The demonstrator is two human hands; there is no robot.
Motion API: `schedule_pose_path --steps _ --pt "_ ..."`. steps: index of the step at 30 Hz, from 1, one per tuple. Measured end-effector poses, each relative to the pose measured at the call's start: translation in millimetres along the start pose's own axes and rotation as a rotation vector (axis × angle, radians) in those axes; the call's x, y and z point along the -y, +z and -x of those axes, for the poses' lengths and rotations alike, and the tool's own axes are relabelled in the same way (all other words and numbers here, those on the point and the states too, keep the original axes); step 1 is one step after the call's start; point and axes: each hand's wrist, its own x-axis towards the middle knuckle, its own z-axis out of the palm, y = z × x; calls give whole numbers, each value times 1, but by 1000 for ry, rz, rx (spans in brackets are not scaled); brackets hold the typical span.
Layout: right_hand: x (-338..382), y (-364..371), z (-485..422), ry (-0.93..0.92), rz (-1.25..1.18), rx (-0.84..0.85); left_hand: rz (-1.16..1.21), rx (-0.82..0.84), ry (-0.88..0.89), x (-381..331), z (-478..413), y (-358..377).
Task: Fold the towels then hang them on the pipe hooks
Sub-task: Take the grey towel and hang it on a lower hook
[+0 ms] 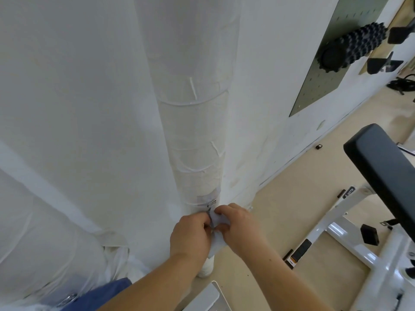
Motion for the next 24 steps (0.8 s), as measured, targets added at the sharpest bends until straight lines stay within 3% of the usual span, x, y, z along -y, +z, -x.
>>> schedule_pose_path --steps 6,12,17,24 --pt "4 -4 5 21 1 66 99 56 11 6 6 -8" --pt "-6 -17 15 17 -151 182 70 82 224 6 18 -27" --pt "-8 -14 14 -34 -122 52 30 103 298 1 18 -28" --pt "-4 -4 5 -11 -121 46 84 91 246 6 12 -18"
